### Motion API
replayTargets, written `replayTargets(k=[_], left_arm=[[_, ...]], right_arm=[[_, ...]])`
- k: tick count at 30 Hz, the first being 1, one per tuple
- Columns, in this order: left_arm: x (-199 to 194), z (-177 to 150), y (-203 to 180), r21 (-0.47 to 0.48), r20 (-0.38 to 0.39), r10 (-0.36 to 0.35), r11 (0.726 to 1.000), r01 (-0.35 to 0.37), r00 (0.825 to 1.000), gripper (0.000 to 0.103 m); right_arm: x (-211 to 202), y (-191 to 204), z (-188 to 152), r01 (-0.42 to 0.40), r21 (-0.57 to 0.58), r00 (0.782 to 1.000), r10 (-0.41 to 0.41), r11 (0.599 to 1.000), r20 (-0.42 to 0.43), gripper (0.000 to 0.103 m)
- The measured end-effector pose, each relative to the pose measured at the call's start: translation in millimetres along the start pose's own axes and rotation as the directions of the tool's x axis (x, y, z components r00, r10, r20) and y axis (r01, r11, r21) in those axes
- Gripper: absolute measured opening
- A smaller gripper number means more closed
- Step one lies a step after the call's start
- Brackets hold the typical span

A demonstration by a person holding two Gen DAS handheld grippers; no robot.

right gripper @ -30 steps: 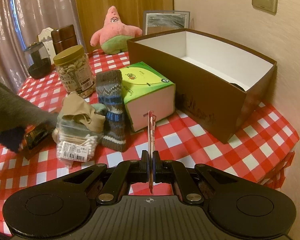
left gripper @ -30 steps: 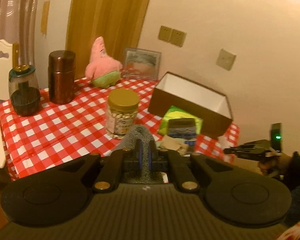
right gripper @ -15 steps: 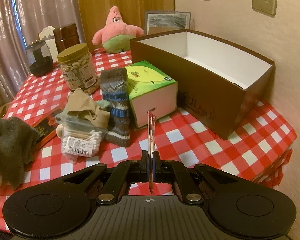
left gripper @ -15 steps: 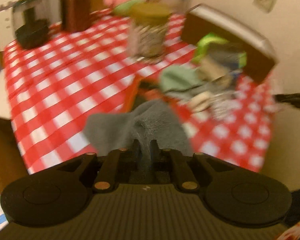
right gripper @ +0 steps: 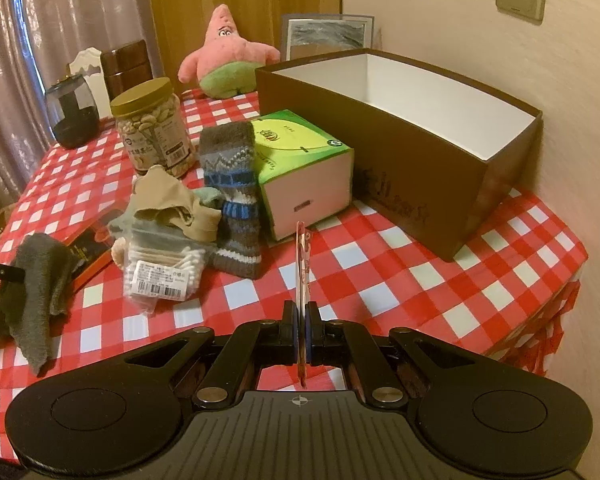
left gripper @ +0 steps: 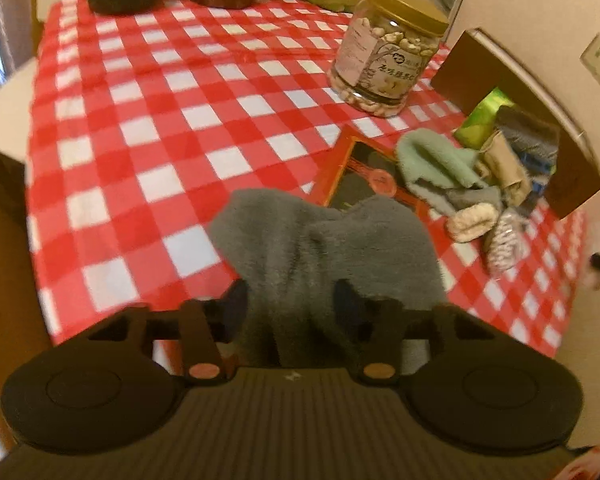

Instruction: Organize soft objects

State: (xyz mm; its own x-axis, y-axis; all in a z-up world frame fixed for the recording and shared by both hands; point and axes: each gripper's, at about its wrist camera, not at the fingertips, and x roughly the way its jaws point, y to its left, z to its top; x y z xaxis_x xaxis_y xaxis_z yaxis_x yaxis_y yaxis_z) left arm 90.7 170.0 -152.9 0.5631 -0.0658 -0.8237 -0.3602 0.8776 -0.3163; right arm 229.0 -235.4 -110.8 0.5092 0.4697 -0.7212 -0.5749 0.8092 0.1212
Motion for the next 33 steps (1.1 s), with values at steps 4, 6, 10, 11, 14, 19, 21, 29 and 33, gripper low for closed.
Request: replayTargets(k=[4, 6, 10, 11, 14, 19, 21, 29, 33], left_arm=[[-8.1, -1.4, -2.0, 0.015, 0.015, -0.079, 0.997, 0.079, 0.997, 0.014], [-18.2, -1.2, -6.5, 0.047, 0.025, -0.098, 0.994, 0.096, 0.995, 0.013], [-48.1, -0.5, -17.1, 0.097, 0.061, -0.148, 0.985, 0.141, 0.987, 0.013], [-57.2, -0.1, -21.8, 0.117, 0.070, -0.162, 0.981, 0.153, 0.984, 0.013], [-79.3, 1.4, -39.2, 0.174, 0.094, -0.213, 0.965, 0.195, 0.972, 0.013], [-98.4, 2.6, -75.5, 0.245, 0.103, -0.299, 0.932, 0.267, 0.949, 0.013], [-101.1, 3.0, -92.5, 0.273, 0.100, -0.333, 0.915, 0.296, 0.938, 0.013], [-98.3, 12.7, -170.2, 0.345, 0.072, -0.454, 0.847, 0.404, 0.888, 0.013], [-87.6, 22.0, -214.1, 0.373, 0.061, -0.500, 0.814, 0.445, 0.864, 0.013]], right_arm=[[-0.1, 6.4, -0.1, 0.002, -0.003, 1.000, -0.002, 1.000, -0.003, 0.003], [-0.1, 9.0, 0.1, 0.004, -0.002, 1.000, -0.004, 1.000, -0.004, 0.003], [-2.4, 13.6, -0.4, 0.010, -0.001, 1.000, -0.010, 1.000, -0.001, 0.003], [-3.3, 14.5, -0.8, 0.012, 0.002, 1.000, -0.012, 1.000, 0.000, 0.003], [-6.0, 15.0, -1.9, 0.011, 0.015, 1.000, -0.011, 1.000, 0.001, 0.003], [-8.6, 13.1, -2.2, 0.003, 0.034, 1.000, -0.003, 0.999, -0.005, 0.003], [-10.0, 11.5, -0.8, -0.001, 0.037, 1.000, 0.001, 0.999, -0.004, 0.003], [-22.7, -15.3, 9.8, -0.020, 0.049, 1.000, 0.021, 0.999, -0.008, 0.003], [-35.6, -40.2, 18.1, -0.027, 0.067, 1.000, 0.027, 0.997, -0.009, 0.003]])
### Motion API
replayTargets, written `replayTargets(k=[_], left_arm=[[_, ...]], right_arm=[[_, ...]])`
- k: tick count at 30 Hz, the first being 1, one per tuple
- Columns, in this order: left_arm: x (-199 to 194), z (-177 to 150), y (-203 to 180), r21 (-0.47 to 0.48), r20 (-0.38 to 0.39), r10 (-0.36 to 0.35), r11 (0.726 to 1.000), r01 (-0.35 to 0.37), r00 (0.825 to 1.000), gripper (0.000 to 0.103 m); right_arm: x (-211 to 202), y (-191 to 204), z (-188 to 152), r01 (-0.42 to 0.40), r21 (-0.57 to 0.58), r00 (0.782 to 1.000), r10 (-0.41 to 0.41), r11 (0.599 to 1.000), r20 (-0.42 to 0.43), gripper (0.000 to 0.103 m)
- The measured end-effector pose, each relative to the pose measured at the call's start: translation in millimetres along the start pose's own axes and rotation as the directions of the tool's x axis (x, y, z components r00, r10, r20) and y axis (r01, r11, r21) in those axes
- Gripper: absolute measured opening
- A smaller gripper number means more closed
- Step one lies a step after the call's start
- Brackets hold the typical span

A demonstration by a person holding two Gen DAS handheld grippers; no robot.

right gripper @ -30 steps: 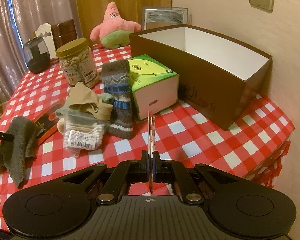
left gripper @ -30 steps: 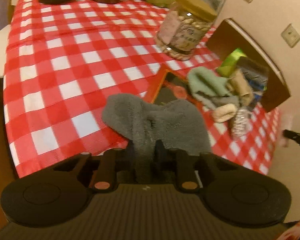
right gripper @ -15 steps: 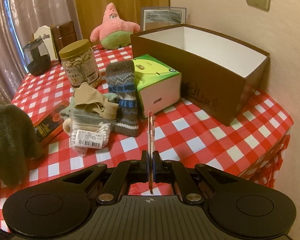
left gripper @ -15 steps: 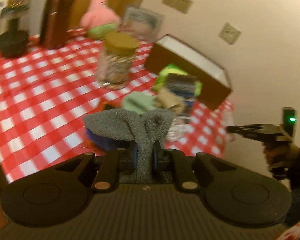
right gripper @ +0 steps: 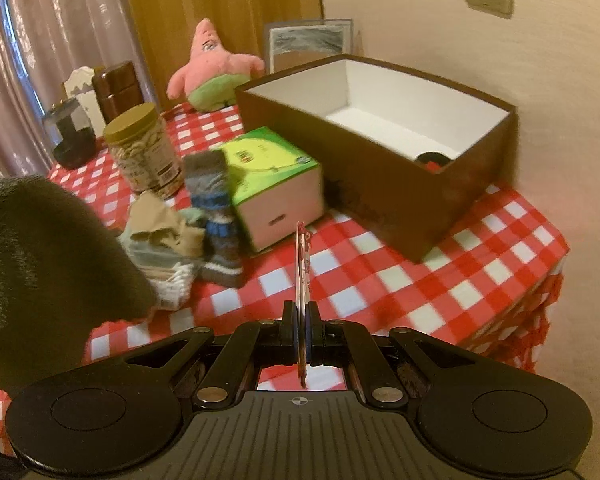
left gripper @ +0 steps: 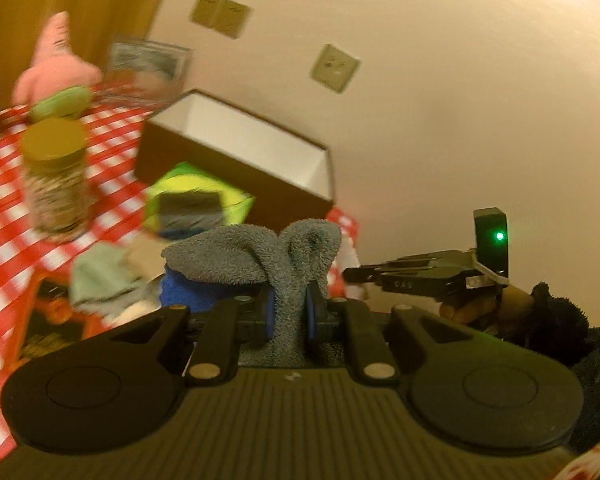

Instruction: Organize soft objects

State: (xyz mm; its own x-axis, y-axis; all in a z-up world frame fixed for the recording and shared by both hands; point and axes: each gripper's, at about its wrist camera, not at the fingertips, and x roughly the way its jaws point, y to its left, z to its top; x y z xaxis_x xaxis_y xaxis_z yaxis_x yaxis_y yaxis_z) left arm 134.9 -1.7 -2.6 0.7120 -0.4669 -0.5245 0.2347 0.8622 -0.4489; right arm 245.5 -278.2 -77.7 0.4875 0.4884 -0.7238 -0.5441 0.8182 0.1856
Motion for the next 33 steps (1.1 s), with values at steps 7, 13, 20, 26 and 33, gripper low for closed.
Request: replayTargets(k=[7, 13, 20, 26, 33], left_arm=[[66.5, 44.3, -46.2, 0.016, 0.024, -0.046, 0.999, 0.045, 0.999, 0.013], [116.2, 89.3, -71.9, 0.021, 0.082, -0.050, 0.999, 0.049, 0.995, 0.013], [165.3, 145.7, -82.3, -0.003, 0.163, 0.027, 1.000, -0.027, 0.986, 0.013], [208.4, 181.5, -72.2, -0.048, 0.196, 0.149, 0.989, -0.143, 0.969, 0.013], [269.7, 198.9, -49.2, -0.081, 0.145, 0.271, 0.962, -0.262, 0.952, 0.014]], right_arm=[[-23.8, -50.8, 23.0, 0.016, 0.032, 1.000, -0.017, 0.999, 0.019, 0.003], [-32.1, -92.2, 44.5, 0.014, 0.055, 0.997, -0.018, 0.998, 0.071, 0.003], [-22.9, -124.5, 86.5, -0.007, 0.043, 0.990, 0.001, 0.999, 0.138, 0.003], [2.8, -151.1, 130.7, -0.050, 0.039, 0.985, 0.043, 0.998, 0.165, 0.003], [51.7, -169.1, 166.4, -0.087, 0.032, 0.988, 0.082, 0.996, 0.128, 0.003]])
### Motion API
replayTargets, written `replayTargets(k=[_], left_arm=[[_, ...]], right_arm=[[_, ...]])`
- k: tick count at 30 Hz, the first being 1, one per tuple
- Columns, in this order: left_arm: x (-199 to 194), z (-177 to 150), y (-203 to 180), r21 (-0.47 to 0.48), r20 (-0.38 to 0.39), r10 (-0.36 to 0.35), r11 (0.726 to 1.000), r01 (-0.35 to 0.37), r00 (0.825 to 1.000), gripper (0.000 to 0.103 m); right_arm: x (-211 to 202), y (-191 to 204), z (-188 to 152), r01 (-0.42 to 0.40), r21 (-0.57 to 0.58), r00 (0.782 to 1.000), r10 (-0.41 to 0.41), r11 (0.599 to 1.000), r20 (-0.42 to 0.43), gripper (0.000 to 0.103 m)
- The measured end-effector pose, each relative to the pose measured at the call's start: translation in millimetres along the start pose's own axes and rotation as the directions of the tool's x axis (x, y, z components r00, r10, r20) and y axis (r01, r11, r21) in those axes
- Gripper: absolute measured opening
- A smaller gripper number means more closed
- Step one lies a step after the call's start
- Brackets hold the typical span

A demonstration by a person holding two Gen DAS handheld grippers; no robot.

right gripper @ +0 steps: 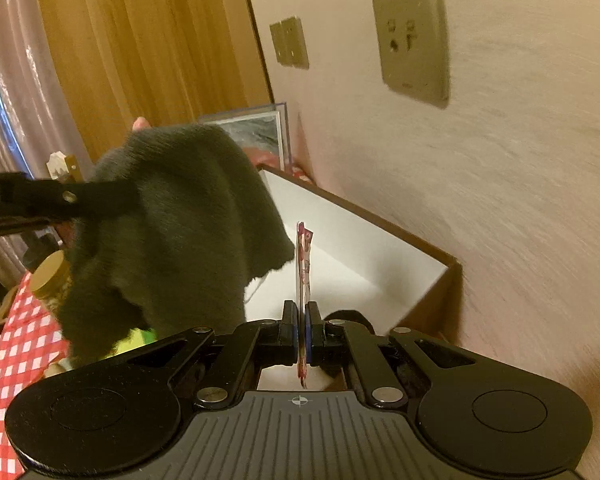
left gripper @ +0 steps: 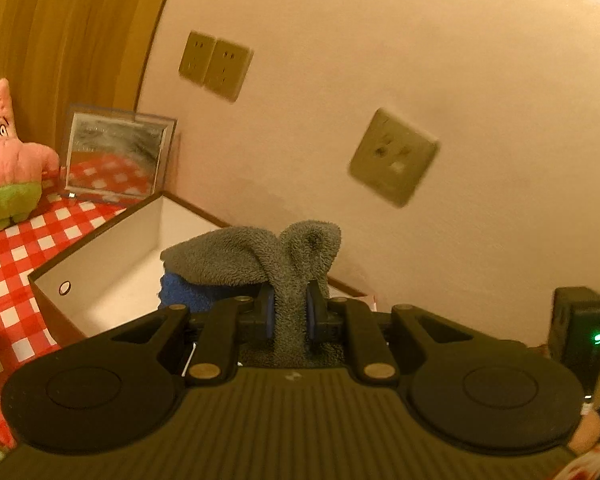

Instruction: Organize soft objects

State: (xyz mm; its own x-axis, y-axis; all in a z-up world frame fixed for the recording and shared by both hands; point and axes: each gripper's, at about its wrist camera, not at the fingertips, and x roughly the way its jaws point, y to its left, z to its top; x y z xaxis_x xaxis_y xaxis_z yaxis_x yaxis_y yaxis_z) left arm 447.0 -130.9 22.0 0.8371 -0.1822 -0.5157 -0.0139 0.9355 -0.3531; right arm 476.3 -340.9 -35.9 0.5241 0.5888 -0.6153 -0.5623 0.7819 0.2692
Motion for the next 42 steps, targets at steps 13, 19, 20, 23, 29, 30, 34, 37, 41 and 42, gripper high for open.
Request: replayTargets(k=[13, 19, 20, 23, 29, 30, 34, 37, 41, 42], left_arm=[[73.6, -20.4, 18.6, -0.033, -0.184, 0.076, 0.996, -0.083, 0.980, 0.027], [64.5, -21.4, 17.8, 0.009, -0.190, 0.108, 0.994, -0.109, 0.976, 0.033], [62.1, -21.6, 17.9, 0.015, -0.190, 0.110, 0.994, -0.109, 0.976, 0.035], [55.7, -22.4, 19.4, 0.028, -0.187, 0.113, 0.994, -0.109, 0.976, 0.038], [37.4, -27.3, 24.4, 0.012, -0.189, 0.080, 0.997, -0.079, 0.979, 0.041], [32.9, -28.4, 24.4, 0.016, -0.187, 0.073, 0.997, -0.071, 0.980, 0.041], [17.0, -34.6, 23.0, 0.042, -0.185, 0.070, 0.997, -0.064, 0.980, 0.042], [3.6, -39.6, 23.5, 0.052, -0.183, 0.070, 0.997, -0.061, 0.981, 0.042], [-18.4, -47.8, 27.3, 0.055, -0.190, 0.064, 0.997, -0.055, 0.980, 0.042], [-23.8, -49.9, 28.1, 0.059, -0.192, 0.068, 0.997, -0.057, 0.979, 0.042]], right_arm=[[47.7, -23.1, 7.8, -0.002, 0.013, 0.996, 0.003, 1.000, -0.086, 0.004], [59.6, -22.1, 11.2, 0.057, -0.016, 0.996, -0.058, 0.998, -0.071, 0.004], [61.8, -21.4, 11.6, 0.073, -0.024, 0.995, -0.074, 0.997, -0.061, 0.004], [66.1, -20.0, 10.8, 0.123, -0.051, 0.991, -0.125, 0.991, -0.040, 0.023], [57.8, -20.1, 2.3, 0.148, -0.041, 0.989, -0.148, 0.988, 0.000, 0.070], [55.4, -20.0, 0.8, 0.146, -0.033, 0.989, -0.146, 0.989, -0.002, 0.070], [39.3, -15.8, -6.9, 0.145, -0.011, 0.989, -0.145, 0.989, 0.006, 0.070], [24.8, -11.0, -12.3, 0.128, 0.011, 0.991, -0.129, 0.992, 0.024, 0.070], [2.9, -3.1, -19.4, 0.108, 0.049, 0.993, -0.110, 0.993, 0.049, 0.070], [-2.5, 0.0, -21.3, 0.104, 0.051, 0.993, -0.107, 0.993, 0.053, 0.070]])
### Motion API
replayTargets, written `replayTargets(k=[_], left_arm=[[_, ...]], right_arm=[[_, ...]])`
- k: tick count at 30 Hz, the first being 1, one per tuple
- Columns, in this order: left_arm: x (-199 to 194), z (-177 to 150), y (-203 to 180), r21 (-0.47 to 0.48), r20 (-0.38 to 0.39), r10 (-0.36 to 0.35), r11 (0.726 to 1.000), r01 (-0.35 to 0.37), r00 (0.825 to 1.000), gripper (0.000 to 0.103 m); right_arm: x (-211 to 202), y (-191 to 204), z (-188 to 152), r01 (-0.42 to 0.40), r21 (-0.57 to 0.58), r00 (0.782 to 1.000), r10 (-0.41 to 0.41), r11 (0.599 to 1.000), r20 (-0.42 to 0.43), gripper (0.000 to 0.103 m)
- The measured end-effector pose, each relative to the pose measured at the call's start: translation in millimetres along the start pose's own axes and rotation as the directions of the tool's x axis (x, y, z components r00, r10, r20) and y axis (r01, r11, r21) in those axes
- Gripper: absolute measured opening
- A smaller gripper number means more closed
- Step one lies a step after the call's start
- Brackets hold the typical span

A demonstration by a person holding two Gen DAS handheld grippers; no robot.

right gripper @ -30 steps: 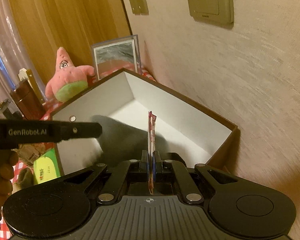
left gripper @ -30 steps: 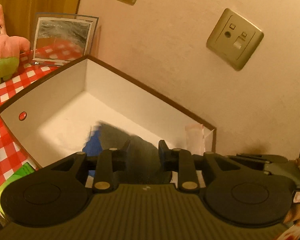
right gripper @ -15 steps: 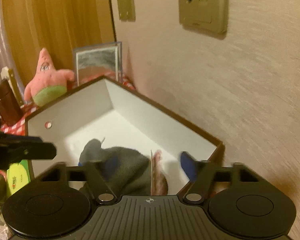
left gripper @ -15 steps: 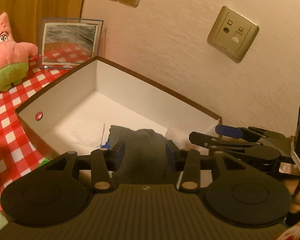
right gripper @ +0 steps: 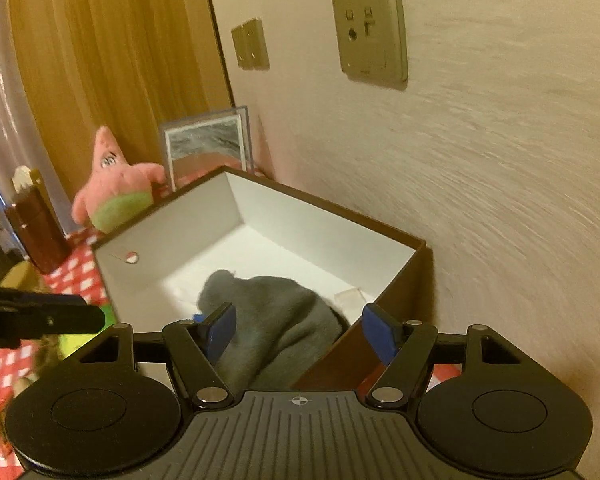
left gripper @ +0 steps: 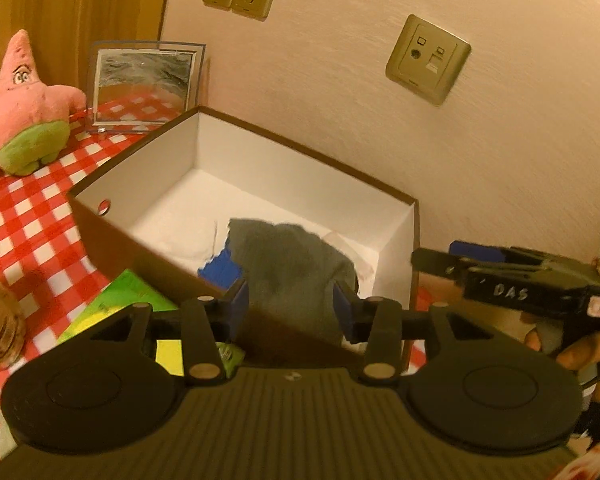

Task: Organize soft objects
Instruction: 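Open both grippers over the box, dropping the grey cloth and bandage strip, then move both open grippers back over the pile of soft items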

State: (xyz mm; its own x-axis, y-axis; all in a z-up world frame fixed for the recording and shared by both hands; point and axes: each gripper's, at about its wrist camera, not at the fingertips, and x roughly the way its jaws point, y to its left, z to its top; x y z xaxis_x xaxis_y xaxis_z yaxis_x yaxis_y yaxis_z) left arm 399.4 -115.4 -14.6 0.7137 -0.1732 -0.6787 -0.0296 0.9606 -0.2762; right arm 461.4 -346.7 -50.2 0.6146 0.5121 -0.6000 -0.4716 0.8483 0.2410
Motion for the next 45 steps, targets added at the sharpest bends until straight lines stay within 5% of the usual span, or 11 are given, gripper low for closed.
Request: replayTargets(k=[24, 45], left_arm=[[-117.5, -98.5, 54.6, 0.019, -0.041, 0.023, 1.000, -0.022, 0.999, 0.042], [-174.5, -154.0, 142.4, -0.043, -0.089, 0.165, 0.985, -0.170, 0.982, 0.042]], right_arm=[[-75.9, 106.6, -71.1, -0.061, 0.041, 0.995, 0.063, 0.997, -0.075, 0.070], [-57.1, 216.4, -123.8, -0.152, -0.090, 0.972, 0.132, 0.984, -0.192, 0.069]])
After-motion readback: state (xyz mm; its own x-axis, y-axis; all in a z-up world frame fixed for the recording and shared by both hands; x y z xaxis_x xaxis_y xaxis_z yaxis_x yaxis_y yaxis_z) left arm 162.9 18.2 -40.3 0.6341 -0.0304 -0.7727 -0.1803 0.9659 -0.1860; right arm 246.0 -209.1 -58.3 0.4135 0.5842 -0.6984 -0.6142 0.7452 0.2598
